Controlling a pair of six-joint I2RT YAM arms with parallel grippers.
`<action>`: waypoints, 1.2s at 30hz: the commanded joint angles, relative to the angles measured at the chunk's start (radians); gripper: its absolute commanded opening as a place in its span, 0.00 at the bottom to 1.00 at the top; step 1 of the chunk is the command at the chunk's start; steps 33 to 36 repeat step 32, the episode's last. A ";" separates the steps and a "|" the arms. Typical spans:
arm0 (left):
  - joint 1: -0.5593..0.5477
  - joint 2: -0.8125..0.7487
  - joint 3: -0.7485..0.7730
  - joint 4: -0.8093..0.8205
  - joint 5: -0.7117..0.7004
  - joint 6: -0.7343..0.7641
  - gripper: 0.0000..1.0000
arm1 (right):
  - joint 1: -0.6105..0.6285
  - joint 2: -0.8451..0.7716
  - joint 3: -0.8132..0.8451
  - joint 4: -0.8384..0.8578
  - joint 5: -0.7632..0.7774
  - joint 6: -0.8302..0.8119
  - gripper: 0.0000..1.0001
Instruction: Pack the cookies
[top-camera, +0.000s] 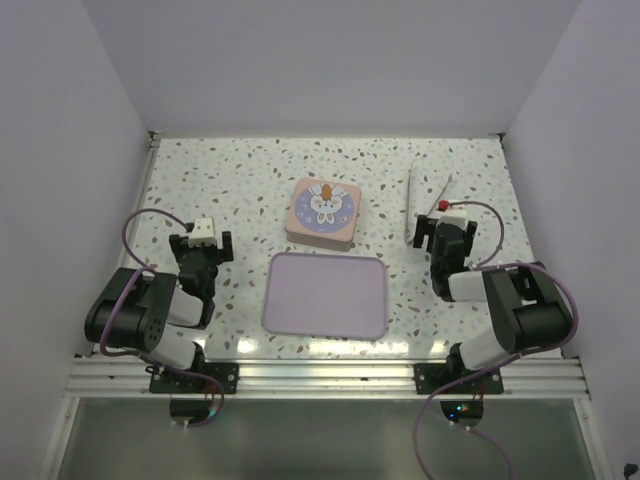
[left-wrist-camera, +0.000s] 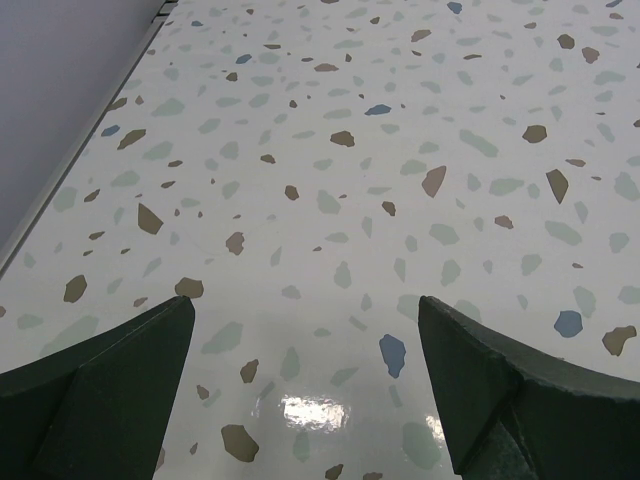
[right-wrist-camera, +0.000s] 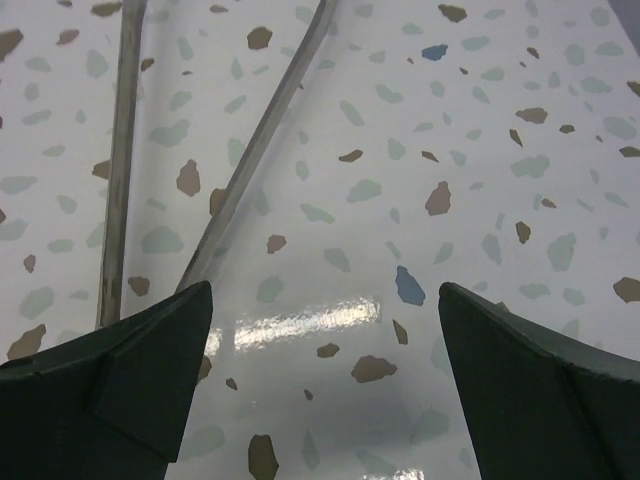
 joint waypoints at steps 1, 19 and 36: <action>0.007 -0.002 0.019 0.156 -0.005 -0.002 1.00 | -0.027 -0.009 -0.057 0.284 -0.065 -0.012 0.99; 0.007 -0.002 0.021 0.154 -0.005 -0.002 1.00 | -0.031 0.015 -0.058 0.305 -0.109 -0.029 0.99; 0.021 -0.005 0.030 0.128 0.018 -0.011 1.00 | -0.031 0.015 -0.056 0.306 -0.111 -0.029 0.99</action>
